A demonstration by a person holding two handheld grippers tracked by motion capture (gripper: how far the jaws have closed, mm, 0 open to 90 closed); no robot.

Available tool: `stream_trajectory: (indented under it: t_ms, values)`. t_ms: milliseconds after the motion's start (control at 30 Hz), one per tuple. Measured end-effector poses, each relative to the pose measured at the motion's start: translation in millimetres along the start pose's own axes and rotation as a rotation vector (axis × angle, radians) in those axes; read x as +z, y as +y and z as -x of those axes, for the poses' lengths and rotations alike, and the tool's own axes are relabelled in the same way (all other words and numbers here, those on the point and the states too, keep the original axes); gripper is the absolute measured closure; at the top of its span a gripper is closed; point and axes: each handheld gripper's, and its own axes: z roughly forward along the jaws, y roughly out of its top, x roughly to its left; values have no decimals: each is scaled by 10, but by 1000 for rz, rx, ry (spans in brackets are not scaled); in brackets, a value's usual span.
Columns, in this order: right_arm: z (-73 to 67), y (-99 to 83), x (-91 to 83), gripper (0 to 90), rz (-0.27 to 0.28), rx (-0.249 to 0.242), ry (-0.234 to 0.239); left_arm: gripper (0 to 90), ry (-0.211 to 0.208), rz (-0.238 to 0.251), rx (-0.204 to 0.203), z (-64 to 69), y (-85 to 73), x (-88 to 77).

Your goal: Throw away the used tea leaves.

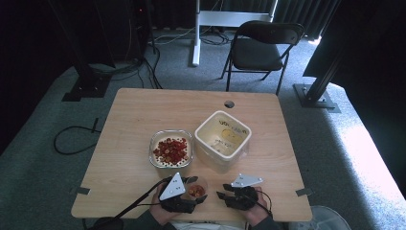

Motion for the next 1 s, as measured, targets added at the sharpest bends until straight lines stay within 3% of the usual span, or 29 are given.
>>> stream_trajectory:
  t_ms: [567,1000]
  values:
    - [116,-2,-87,557,16,11,-41,316,171,41,-77,-260,7,-670]
    - [222,-10,-178,555,30,27,-80,318,295,80,-103,-403,66,-1140]
